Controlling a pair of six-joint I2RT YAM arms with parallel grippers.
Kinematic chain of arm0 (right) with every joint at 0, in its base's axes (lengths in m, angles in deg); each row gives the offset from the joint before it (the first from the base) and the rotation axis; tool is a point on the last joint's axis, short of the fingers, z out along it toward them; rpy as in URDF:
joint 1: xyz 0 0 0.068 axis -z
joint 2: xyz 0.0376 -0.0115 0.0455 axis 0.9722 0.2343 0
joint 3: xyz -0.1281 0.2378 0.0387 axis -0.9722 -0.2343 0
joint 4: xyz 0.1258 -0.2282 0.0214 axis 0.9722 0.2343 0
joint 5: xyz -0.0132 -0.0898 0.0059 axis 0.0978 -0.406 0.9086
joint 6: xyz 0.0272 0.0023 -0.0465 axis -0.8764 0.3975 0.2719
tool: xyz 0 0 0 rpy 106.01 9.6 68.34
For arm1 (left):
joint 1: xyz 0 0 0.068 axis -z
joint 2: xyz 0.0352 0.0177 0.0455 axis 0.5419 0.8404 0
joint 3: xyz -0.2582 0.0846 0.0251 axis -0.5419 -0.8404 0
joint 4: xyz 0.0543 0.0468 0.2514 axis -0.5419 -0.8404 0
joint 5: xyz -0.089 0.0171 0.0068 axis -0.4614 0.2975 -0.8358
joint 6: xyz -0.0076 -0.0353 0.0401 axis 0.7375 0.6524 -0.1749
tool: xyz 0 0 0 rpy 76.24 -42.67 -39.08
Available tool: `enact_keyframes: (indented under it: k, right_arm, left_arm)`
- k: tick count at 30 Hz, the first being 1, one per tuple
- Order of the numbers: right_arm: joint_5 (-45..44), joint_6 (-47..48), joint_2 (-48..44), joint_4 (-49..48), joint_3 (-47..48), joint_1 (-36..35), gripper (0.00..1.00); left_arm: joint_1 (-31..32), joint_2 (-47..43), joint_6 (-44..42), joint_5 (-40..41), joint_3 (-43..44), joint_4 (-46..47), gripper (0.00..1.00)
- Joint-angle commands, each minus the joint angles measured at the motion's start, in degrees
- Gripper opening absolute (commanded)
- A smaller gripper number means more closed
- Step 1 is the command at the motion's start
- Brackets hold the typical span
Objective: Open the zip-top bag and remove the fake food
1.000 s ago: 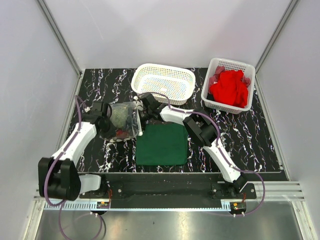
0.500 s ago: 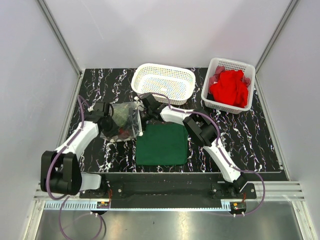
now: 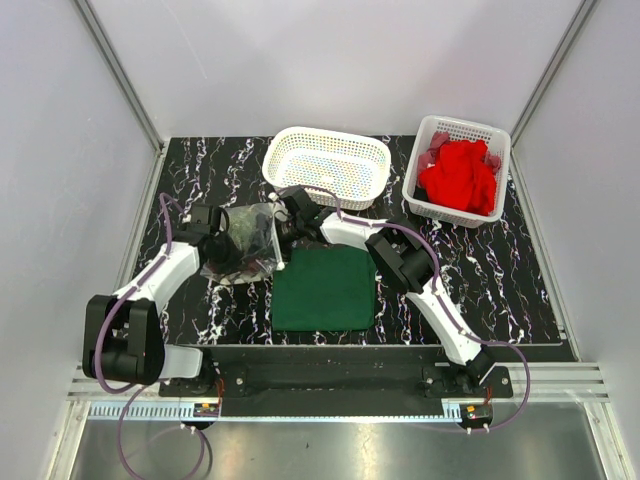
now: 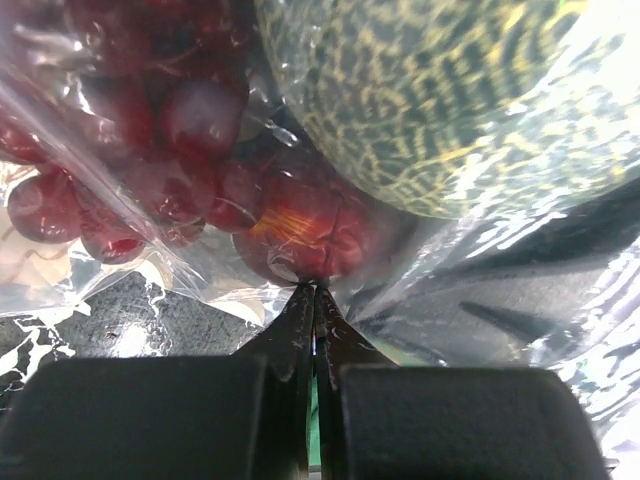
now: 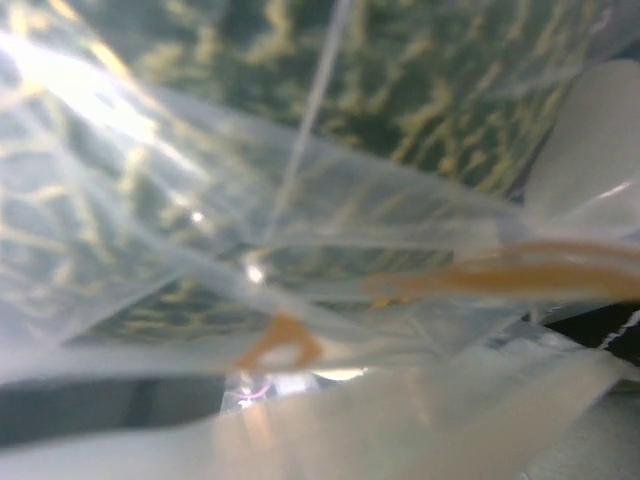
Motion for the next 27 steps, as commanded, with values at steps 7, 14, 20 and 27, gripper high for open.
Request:
enact_keyframes:
  k: [7,14,20,27]
  right_arm:
    - [-1.9,-0.9,-0.6,-1.8,-0.3,0.3,0.29]
    - [-1.7,-1.4,-3.1,-1.8,-1.8,0.7,0.08]
    - [-2.2,-2.0,-4.2,-1.8,-2.4,1.0,0.0]
    - [-3.0,-2.4,-7.0,-2.1,-4.1,2.0,0.0]
  left_arm:
    - [0.8,-10.9,-5.2,-1.7,3.7,-2.8,0.2]
    - [5.9,-5.0,-7.8,1.8,17.9,-0.2,0.69]
    - [9.5,6.9,-10.9,6.0,26.9,0.0,0.74]
    - [9.6,12.8,-12.1,4.5,29.5,-2.6,0.62]
